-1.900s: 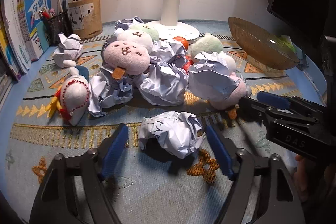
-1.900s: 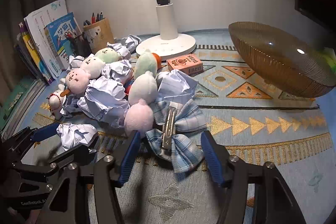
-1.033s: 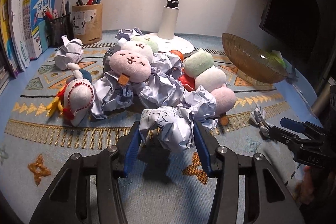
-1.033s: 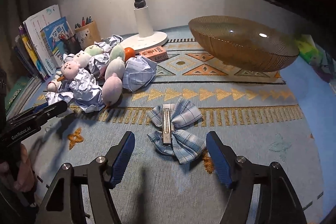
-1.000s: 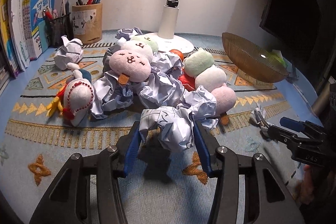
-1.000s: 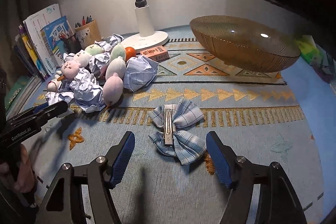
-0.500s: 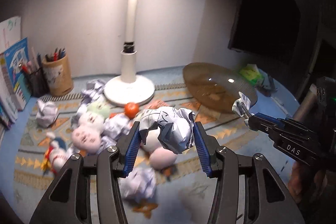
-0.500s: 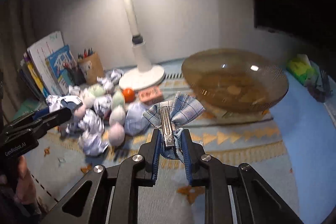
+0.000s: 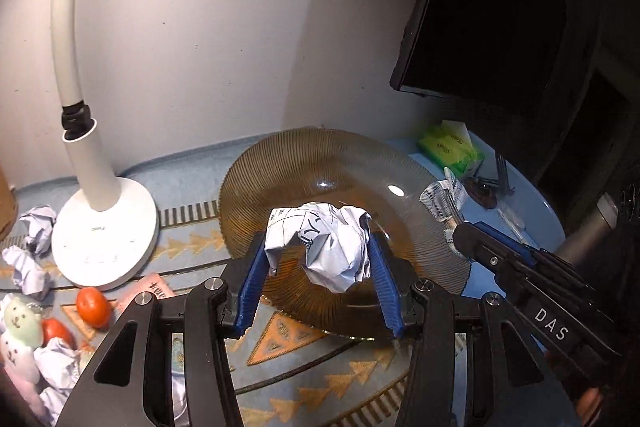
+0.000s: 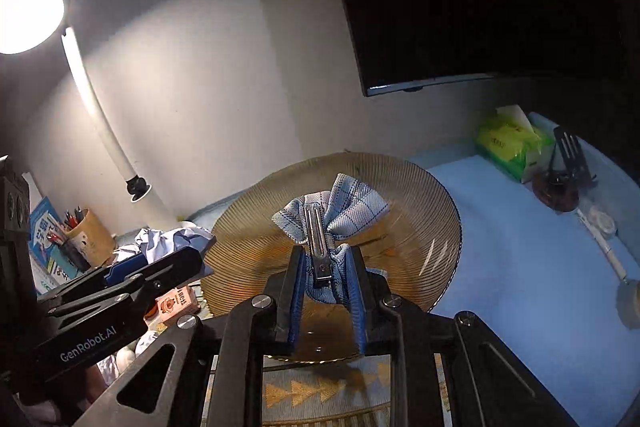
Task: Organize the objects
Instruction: 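Carry the blue plaid bow into the glass bowl with right gripper while left lifts paper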
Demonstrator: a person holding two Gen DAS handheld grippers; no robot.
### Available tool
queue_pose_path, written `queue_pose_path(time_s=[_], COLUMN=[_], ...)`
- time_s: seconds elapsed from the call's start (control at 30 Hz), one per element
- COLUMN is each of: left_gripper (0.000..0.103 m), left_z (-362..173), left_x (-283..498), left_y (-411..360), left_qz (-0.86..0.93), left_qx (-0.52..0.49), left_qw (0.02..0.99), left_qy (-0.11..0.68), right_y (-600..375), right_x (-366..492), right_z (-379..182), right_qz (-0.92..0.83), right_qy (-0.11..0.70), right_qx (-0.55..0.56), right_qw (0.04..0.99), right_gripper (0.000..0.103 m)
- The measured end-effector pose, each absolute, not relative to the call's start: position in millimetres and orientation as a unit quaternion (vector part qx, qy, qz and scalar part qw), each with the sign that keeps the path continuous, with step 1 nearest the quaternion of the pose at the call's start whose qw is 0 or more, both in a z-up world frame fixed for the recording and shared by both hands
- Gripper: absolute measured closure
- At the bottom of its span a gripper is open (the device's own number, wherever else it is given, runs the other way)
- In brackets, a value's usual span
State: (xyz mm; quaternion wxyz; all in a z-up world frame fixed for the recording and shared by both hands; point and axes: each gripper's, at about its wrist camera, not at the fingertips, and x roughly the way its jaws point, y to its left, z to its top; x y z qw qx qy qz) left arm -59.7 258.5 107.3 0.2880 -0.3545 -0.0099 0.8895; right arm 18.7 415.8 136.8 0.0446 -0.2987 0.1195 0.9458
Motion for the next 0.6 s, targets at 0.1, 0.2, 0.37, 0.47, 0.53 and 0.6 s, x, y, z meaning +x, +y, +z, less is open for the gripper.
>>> queue_pose_path(time_s=[0.1,0.2,0.37,0.47,0.53,0.6], left_gripper=[0.056,0.044,0.030,0.030,0.030,0.030], left_z=[99,96,108,128,142,156], left_x=[-69,-72,-70,-56,-44,-29], left_y=[272,277,265,251,238,219], left_qz=[0.886,0.892,0.887,0.896,0.902,0.910], left_qx=[-0.359,-0.354,-0.355,-0.334,-0.323,-0.308], left_qw=[0.293,0.282,0.291,0.290,0.284,0.276], left_qy=[-0.008,-0.011,-0.039,-0.044,-0.041,-0.042], right_y=[426,434,441,442,437,431], right_x=[7,0,-1,9,18,27], right_z=[127,120,118,123,129,135], right_qz=[0.942,0.940,0.938,0.939,0.941,0.941], right_qy=[0.127,0.141,0.147,0.155,0.152,0.153], right_qx=[-0.306,-0.306,-0.309,-0.304,-0.301,-0.301], right_qw=[0.053,0.050,0.047,0.040,0.039,0.029], right_gripper=[0.083,0.080,0.079,0.079,0.079,0.079])
